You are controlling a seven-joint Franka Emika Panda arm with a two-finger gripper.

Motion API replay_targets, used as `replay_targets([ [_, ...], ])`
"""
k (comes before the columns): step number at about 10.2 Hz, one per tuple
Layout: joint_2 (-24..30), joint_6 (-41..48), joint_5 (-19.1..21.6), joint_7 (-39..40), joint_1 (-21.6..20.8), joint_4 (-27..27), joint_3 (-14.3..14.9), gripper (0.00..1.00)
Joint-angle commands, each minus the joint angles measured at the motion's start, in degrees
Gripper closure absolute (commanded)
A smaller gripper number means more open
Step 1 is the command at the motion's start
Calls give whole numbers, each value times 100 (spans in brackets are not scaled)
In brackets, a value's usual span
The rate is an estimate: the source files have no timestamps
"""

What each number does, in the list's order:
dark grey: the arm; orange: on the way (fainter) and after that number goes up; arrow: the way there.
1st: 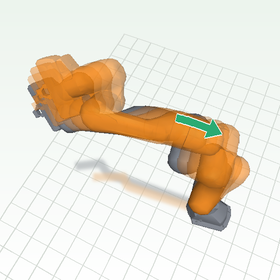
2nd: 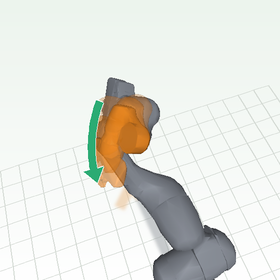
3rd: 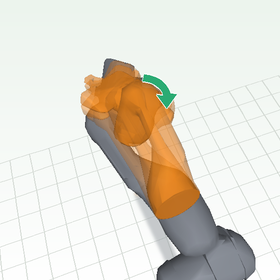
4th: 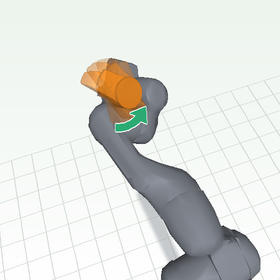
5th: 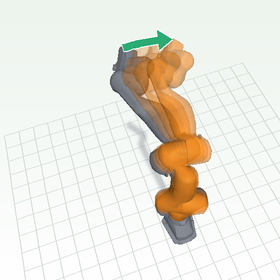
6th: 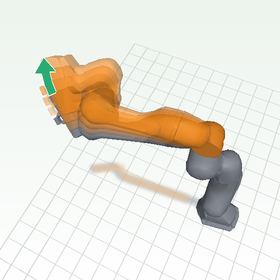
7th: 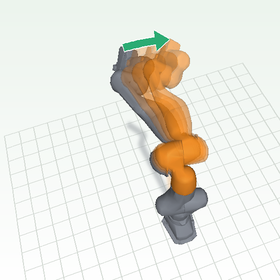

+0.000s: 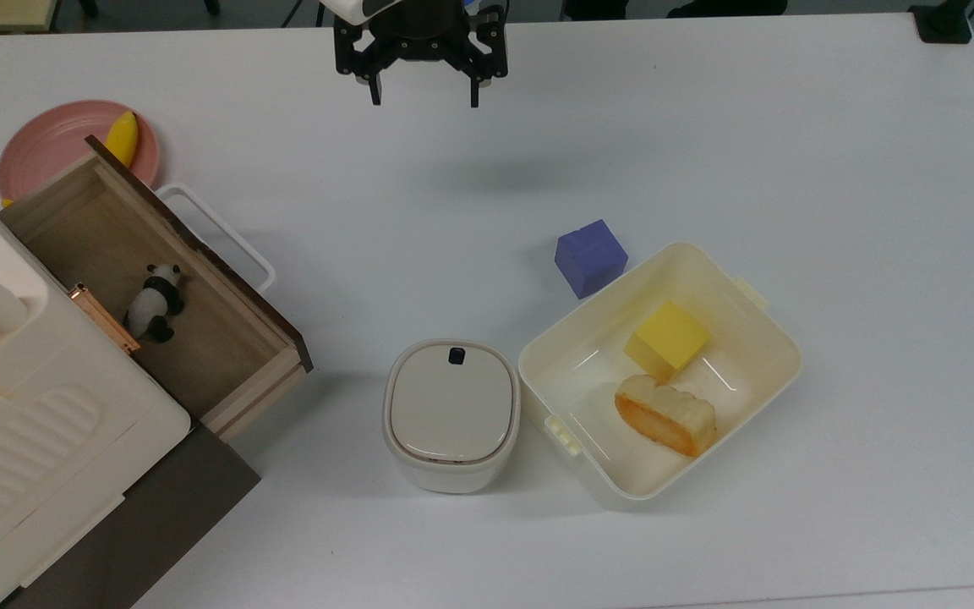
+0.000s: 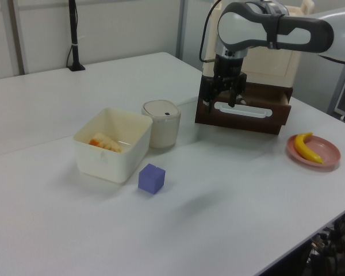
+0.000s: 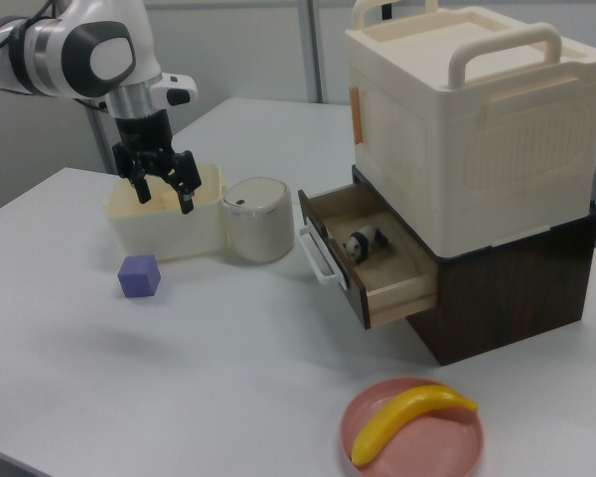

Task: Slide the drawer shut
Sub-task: 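Move the gripper toward the front of the open dark drawer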

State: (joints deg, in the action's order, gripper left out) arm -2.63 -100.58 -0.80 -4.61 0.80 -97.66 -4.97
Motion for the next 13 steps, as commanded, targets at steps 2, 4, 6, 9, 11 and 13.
replay_targets([
  [2, 25, 74, 27, 48, 87, 2, 23, 0],
  [4, 25, 74, 36, 48, 148, 2, 23, 0],
  [6, 34, 82, 89, 127, 166, 2, 23, 0],
  [9, 17, 65, 89, 311, 175, -24, 23, 0],
  [11, -1, 48, 89, 347, 201, -42, 23, 13],
  [13, -1, 47, 106, 653, 254, -42, 118, 39],
])
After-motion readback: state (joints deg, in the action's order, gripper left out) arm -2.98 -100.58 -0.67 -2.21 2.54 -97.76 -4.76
